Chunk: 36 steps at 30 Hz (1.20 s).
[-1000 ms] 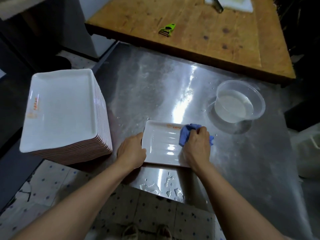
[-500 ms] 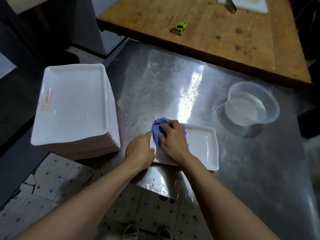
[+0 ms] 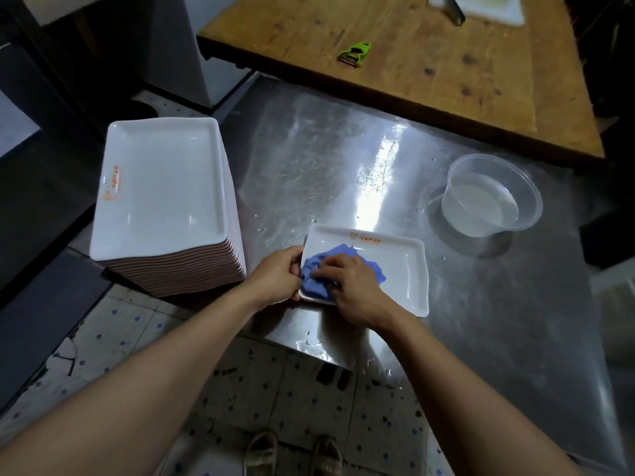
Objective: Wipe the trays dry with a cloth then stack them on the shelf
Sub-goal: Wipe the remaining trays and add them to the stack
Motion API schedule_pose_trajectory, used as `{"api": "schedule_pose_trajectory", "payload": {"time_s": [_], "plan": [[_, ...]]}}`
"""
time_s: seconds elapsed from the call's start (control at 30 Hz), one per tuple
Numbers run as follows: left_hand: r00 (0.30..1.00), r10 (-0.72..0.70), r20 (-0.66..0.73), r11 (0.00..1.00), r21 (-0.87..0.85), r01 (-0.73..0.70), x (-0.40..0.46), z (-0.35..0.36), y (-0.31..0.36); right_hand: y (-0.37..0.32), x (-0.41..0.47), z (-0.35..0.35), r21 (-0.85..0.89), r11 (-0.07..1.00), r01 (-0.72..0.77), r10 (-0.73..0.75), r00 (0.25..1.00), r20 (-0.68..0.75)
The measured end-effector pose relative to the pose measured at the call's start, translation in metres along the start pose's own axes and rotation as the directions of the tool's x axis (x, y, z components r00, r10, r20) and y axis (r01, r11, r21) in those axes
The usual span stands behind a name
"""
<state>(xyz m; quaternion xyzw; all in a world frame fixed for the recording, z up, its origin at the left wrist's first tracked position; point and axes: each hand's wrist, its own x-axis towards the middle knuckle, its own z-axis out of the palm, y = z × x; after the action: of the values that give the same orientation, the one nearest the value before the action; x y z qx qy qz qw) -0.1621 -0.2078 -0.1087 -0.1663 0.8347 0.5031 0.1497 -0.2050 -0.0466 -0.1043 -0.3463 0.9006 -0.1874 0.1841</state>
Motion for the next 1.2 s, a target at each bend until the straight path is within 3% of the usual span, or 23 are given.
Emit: {"api": "schedule_pose_trajectory", "payload": {"time_s": [0.13,0.27,0.4,0.5,0.63,0.83,1.2], "plan": [[0.999,-0.029,0.018,0.998,-0.061,0.031,0.001,-0.001,-0.001,-0.002,-0.015,0.004,-0.006,0.999,-0.037,0.037,0.997,0.070],[0.995,-0.071,-0.073,0.995,-0.069,0.066,0.001,0.006,0.004,-0.005,-0.019,0.009,-0.051,0.998,0.027,-0.027,1.000,0.015],[0.977,-0.050,-0.208,0.976,0.195,0.092,0.002,0.015,0.009,-0.007,-0.026,0.011,-0.009,0.999,0.053,-0.054,0.997,-0.051],[0.969,-0.061,-0.241,0.955,0.267,0.126,0.003,0.022,0.013,-0.004,-0.035,0.012,0.010,0.999,0.043,-0.042,0.994,-0.100],[0.968,-0.008,-0.252,0.911,0.397,0.110,0.005,0.027,0.019,0.012,-0.049,0.006,-0.011,0.998,-0.060,0.057,0.988,-0.147],[0.962,-0.038,-0.269,0.880,0.448,0.160,0.010,0.029,0.023,0.056,-0.076,-0.026,-0.060,0.969,-0.241,0.228,0.958,-0.171],[0.966,-0.027,-0.258,0.846,0.508,0.160,0.015,0.026,0.029,0.076,-0.031,-0.050,-0.381,0.904,-0.195,0.126,0.972,-0.199]]}}
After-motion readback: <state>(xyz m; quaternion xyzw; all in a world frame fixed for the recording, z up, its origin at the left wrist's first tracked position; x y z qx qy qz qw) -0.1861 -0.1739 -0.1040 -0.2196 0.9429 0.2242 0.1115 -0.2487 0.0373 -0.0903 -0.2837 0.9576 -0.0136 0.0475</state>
